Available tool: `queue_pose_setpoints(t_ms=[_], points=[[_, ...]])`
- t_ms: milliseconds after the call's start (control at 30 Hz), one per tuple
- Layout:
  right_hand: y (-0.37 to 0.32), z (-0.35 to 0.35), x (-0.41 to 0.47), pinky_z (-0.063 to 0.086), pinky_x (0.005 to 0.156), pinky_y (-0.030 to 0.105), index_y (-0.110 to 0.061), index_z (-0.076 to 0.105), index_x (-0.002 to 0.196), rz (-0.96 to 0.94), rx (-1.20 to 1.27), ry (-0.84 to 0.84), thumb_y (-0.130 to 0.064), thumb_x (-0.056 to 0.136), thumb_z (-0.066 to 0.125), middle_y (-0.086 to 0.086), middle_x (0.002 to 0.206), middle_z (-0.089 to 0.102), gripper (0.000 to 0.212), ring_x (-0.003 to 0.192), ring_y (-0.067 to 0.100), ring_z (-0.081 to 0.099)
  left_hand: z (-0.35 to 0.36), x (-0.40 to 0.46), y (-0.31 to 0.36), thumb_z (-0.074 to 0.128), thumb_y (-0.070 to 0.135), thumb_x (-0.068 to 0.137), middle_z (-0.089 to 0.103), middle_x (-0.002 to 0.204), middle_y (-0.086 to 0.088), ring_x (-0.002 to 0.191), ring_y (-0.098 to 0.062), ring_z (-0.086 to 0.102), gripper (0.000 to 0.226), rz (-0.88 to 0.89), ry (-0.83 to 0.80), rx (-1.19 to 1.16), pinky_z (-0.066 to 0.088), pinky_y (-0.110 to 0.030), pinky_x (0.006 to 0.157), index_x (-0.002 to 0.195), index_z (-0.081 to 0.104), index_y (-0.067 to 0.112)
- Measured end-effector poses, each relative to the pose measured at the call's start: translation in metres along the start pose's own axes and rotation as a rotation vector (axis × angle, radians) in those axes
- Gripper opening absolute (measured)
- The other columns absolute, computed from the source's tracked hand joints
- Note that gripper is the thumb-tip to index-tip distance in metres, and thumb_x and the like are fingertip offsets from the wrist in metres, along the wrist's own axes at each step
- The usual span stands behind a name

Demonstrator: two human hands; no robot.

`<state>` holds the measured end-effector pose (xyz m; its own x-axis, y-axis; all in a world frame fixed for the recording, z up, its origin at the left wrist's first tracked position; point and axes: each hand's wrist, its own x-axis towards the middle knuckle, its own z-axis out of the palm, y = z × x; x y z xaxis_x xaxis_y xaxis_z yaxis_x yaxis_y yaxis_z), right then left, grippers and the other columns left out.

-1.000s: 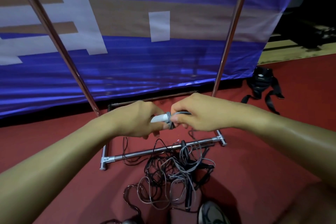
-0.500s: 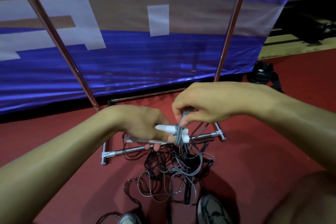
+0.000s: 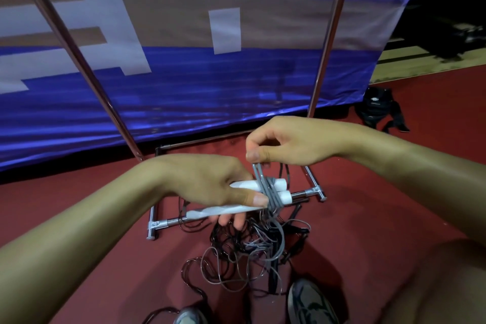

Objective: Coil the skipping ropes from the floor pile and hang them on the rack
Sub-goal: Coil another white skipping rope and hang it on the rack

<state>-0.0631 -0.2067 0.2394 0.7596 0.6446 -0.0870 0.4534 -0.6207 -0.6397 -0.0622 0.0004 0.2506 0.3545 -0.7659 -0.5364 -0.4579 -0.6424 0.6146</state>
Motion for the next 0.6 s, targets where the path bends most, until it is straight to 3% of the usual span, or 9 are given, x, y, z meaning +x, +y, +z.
queue_pose_setpoints(t_ms=[100,200,333,400,467,533,600], points=[[0.001,-0.003,0.002,0.046,0.065,0.025,-0.021,0.071,0.086,0.031,-0.056,0.012,-0.042,0.099,0.062,-0.001,0.073,0.066,0.026,0.066,0.013,0.057,-0.001,-0.002,0.001,0.052,0.056,0.101,0.074,0.071,-0.001,0.065,-0.014,0.069,0.048,-0.038,-0.008,0.017,0.046,-0.014,0.054,0.087,0.075,0.015],[0.007,0.001,0.003,0.051,0.071,0.028,-0.019,0.072,0.087,0.058,0.024,0.007,-0.033,0.098,0.065,-0.001,0.078,0.070,0.020,0.073,0.015,0.064,0.002,-0.004,0.003,0.052,0.058,0.099,0.075,0.073,-0.003,0.064,-0.016,0.071,0.050,-0.017,0.025,0.023,0.050,-0.018,0.057,0.085,0.073,0.015],[0.013,0.012,0.004,0.046,0.073,0.017,-0.017,0.068,0.090,0.057,0.192,-0.022,-0.023,0.100,0.065,-0.006,0.077,0.067,0.012,0.072,0.004,0.062,0.007,-0.007,0.008,0.045,0.068,0.092,0.072,0.065,0.002,0.059,-0.013,0.070,0.060,0.021,0.095,0.043,0.051,-0.018,0.059,0.075,0.070,0.016],[0.011,0.016,0.004,0.043,0.072,0.013,-0.008,0.067,0.094,0.065,0.199,-0.045,-0.035,0.100,0.057,-0.010,0.076,0.063,0.030,0.072,0.001,0.057,0.008,-0.008,0.009,0.048,0.069,0.090,0.073,0.065,0.000,0.059,-0.016,0.071,0.059,0.059,0.135,0.034,0.051,-0.018,0.058,0.074,0.071,0.016],[0.011,0.016,0.003,0.042,0.072,0.010,-0.011,0.069,0.091,0.077,0.186,-0.039,-0.045,0.100,0.045,-0.015,0.076,0.064,0.042,0.073,-0.003,0.056,0.006,-0.010,0.005,0.052,0.064,0.089,0.072,0.062,0.004,0.054,-0.014,0.069,0.050,0.098,0.230,-0.013,0.049,-0.016,0.056,0.072,0.070,0.019],[0.010,0.017,0.002,0.045,0.069,0.010,-0.024,0.071,0.085,0.118,0.294,-0.010,-0.035,0.107,0.043,-0.019,0.072,0.069,0.038,0.070,-0.006,0.061,0.002,-0.012,0.000,0.056,0.060,0.090,0.072,0.062,0.001,0.051,-0.014,0.067,0.048,0.124,0.353,-0.047,0.049,-0.017,0.056,0.072,0.071,0.018],[0.006,0.021,0.004,0.046,0.068,0.017,-0.035,0.072,0.081,0.083,0.386,0.082,-0.010,0.107,0.050,-0.016,0.072,0.067,0.043,0.069,-0.001,0.060,-0.002,-0.013,-0.005,0.056,0.059,0.089,0.072,0.061,-0.002,0.049,-0.016,0.066,0.048,0.132,0.485,-0.085,0.048,-0.018,0.054,0.072,0.070,0.016]])
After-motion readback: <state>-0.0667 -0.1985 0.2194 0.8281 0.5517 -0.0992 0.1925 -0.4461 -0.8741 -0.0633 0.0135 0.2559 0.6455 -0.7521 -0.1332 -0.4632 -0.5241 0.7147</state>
